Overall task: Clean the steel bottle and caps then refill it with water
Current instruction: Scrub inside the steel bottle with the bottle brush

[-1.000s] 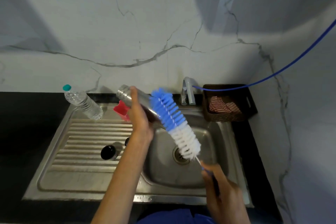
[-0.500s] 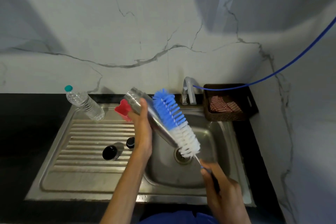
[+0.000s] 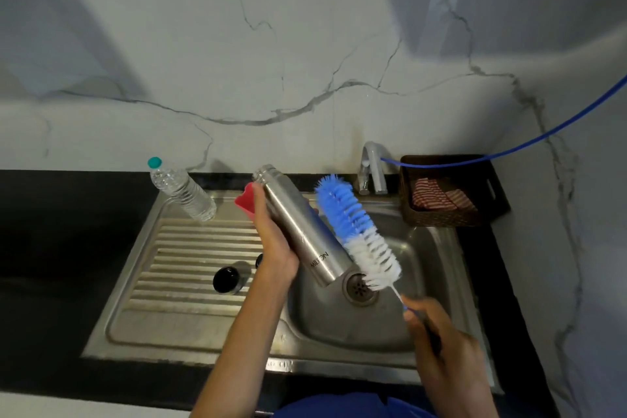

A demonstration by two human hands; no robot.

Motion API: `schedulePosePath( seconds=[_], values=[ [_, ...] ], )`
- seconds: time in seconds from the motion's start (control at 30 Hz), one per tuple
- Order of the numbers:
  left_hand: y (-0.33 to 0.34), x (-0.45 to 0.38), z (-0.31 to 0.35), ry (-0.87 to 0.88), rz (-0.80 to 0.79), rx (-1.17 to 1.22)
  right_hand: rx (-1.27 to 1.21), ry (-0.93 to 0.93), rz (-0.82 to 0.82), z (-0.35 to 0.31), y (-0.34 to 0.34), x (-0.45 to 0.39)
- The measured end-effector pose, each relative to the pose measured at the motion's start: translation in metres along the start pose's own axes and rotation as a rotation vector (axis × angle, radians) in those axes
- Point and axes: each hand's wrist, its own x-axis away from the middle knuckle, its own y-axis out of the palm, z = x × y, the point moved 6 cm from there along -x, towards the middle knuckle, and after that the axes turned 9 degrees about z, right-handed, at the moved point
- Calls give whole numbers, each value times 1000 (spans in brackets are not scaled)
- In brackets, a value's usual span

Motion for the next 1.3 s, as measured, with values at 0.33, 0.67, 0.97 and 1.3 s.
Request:
schedulePosePath(
  seconds=[0.33,0.67,0.97,1.3],
  values=[
    [5,-5,3,103,-130,-187,-154,35,147,1,-17,-17],
    [46,11,5,133,-223,-98,-98,10,86,-30,-6,-4],
    [59,18,33,210,-218,-79,-141,-79,145,-35,-21,-16],
    [71,40,2,168,-284,-153,-310,66,88,-41,6,-47]
  ],
)
